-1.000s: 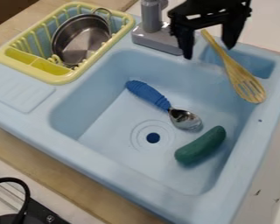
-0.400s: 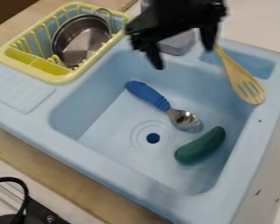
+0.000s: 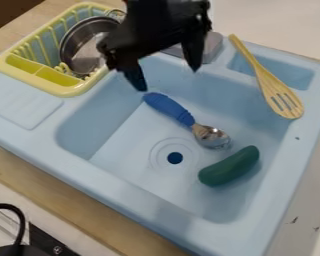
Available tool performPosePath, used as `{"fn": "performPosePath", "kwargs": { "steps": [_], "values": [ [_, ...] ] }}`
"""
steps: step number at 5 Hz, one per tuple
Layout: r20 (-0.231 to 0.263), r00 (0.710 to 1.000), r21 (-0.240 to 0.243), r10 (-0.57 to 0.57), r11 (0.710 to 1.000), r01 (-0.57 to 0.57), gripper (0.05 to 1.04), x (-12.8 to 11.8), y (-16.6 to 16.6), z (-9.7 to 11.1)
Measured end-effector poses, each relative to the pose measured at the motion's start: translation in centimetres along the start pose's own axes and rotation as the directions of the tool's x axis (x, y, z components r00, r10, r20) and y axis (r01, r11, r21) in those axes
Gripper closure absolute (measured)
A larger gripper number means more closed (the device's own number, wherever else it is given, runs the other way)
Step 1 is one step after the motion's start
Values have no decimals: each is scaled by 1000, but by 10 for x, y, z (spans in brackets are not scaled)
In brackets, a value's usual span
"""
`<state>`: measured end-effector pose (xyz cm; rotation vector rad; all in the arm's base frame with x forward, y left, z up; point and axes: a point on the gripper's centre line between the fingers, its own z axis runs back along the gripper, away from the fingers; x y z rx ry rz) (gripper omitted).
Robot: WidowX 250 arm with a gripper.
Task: Moves to grab the wooden paddle to place it on the right side of the slab
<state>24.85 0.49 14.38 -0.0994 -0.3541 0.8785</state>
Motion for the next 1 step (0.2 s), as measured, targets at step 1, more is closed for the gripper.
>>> {"fn": "performPosePath", "kwargs": {
  "steps": [1],
  "values": [
    [11, 1000, 43, 21, 999, -22, 93, 5, 16, -7]
  ]
}}
